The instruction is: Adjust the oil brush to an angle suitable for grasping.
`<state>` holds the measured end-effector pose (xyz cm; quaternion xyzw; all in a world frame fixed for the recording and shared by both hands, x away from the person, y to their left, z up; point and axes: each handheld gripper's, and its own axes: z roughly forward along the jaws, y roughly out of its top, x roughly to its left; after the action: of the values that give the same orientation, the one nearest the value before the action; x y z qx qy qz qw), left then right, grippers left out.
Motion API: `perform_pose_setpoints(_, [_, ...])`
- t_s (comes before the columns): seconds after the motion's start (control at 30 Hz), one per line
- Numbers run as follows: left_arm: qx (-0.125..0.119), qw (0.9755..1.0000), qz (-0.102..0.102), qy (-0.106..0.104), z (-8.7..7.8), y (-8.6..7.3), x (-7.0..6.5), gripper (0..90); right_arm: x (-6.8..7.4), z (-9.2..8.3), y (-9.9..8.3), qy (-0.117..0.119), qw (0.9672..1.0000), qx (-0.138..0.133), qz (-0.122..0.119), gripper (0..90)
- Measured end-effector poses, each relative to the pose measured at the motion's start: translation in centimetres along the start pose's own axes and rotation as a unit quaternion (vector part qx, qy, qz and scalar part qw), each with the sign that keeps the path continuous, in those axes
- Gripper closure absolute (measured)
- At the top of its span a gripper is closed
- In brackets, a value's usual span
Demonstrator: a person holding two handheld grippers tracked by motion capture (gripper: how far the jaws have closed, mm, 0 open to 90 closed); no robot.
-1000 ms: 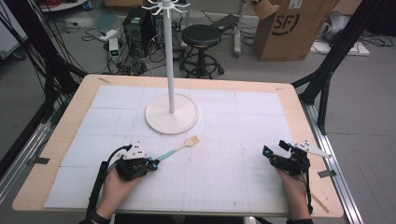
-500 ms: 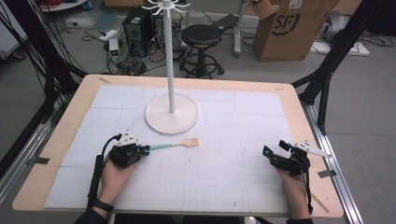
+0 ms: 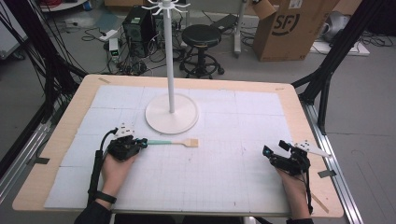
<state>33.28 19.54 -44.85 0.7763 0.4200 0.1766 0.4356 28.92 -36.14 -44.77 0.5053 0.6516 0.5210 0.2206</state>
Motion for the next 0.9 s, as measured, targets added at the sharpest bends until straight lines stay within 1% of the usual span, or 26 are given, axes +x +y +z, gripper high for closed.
perform_pose_setpoints(0.07, [-0.021, 0.9998, -0.004, -0.001, -0.5, 0.1, 0.2, 68.3, 0.0, 0.0, 0.0, 0.0, 1.0, 0.0, 0.0, 15.2])
perform_pose_setpoints(0.1, [-0.033, 0.9994, -0.001, -0.001, -0.9, 0.2, 0.4, 60.2, 0.0, 0.0, 0.0, 0.0, 1.0, 0.001, 0.003, 15.2])
perform_pose_setpoints(0.13, [-0.044, 0.999, 0.0, 0.001, -1.3, 0.2, 0.6, 60.2, 0.0, 0.0, 0.0, 0.0, 1.0, 0.001, 0.003, 15.2])
perform_pose_setpoints(0.17, [-0.054, 0.9985, 0.0, -0.001, -1.7, 0.2, 0.9, 50.8, 0.1, 0.0, 0.0, -0.001, 1.0, 0.002, 0.0, 15.2])
perform_pose_setpoints(0.2, [-0.065, 0.9979, -0.001, -0.007, -2.2, 0.2, 1.4, 45.9, 0.1, 0.1, 0.0, -0.002, 1.0, 0.003, -0.003, 15.2])
perform_pose_setpoints(0.27, [-0.082, 0.9966, -0.006, -0.006, -3.3, 0.1, 2.4, 39.8, 0.3, 0.2, 0.1, 0.0, 0.9999, 0.008, -0.013, 15.2])
perform_pose_setpoints(0.33, [-0.093, 0.9955, -0.009, -0.013, -4.4, -0.1, 3.6, 38.1, 0.3, 0.2, 0.1, 0.0, 0.9998, 0.011, -0.016, 15.2])
perform_pose_setpoints(0.37, [-0.095, 0.9953, -0.01, -0.015, -4.9, -0.2, 4.2, 34.2, 0.3, 0.3, 0.2, 0.005, 0.9996, 0.016, -0.021, 15.2])
perform_pose_setpoints(0.4, [-0.098, 0.995, -0.01, -0.017, -5.4, -0.3, 4.8, 34.2, 0.3, 0.3, 0.2, 0.005, 0.9996, 0.016, -0.021, 15.2])
perform_pose_setpoints(0.43, [-0.104, 0.9942, -0.005, -0.027, -6.4, -0.6, 5.8, 31.5, 0.3, 0.4, 0.3, 0.012, 0.9996, 0.016, -0.021, 15.2])
perform_pose_setpoints(0.47, [-0.104, 0.9942, -0.005, -0.027, -6.4, -0.6, 5.8, 30.6, 0.3, 0.4, 0.3, 0.016, 0.9995, 0.016, -0.022, 15.1])
perform_pose_setpoints(0.5, [-0.11, 0.9936, 0.002, -0.026, -6.9, -0.8, 6.2, 30.6, 0.3, 0.4, 0.3, 0.016, 0.9995, 0.016, -0.022, 15.1])
perform_pose_setpoints(0.57, [-0.117, 0.9925, 0.008, -0.034, -7.7, -1.1, 7.1, 27.9, 0.3, 0.6, 0.6, 0.023, 0.9992, 0.016, -0.028, 15.2])
perform_pose_setpoints(0.6, [-0.12, 0.9921, 0.014, -0.034, -8.0, -1.3, 7.4, 27.8, 0.4, 0.6, 0.8, 0.027, 0.9991, 0.016, -0.029, 15.1])
perform_pose_setpoints(0.63, [-0.122, 0.9919, 0.019, -0.03, -8.3, -1.4, 7.7, 26.8, 0.4, 0.7, 1.1, 0.037, 0.9986, 0.016, -0.034, 15.1])
perform_pose_setpoints(0.7, [-0.126, 0.9913, 0.019, -0.033, -8.8, -1.8, 8.5, 25.7, 0.5, 0.7, 1.3, 0.04, 0.9984, 0.014, -0.038, 15.1])
perform_pose_setpoints(0.77, [-0.129, 0.9909, 0.017, -0.034, -9.1, -2.2, 9.0, 24.6, 0.5, 0.7, 1.6, 0.048, 0.9981, 0.011, -0.038, 15.1])
perform_pose_setpoints(0.83, [-0.128, 0.9912, 0.015, -0.032, -9.2, -2.7, 9.5, 24.5, 0.6, 0.6, 1.7, 0.052, 0.9978, 0.011, -0.04, 15.1])
perform_pose_setpoints(0.9, [-0.125, 0.9916, 0.015, -0.031, -9.2, -2.8, 9.5, 24.6, 0.8, 0.6, 1.6, 0.052, 0.9977, 0.012, -0.043, 15.0])
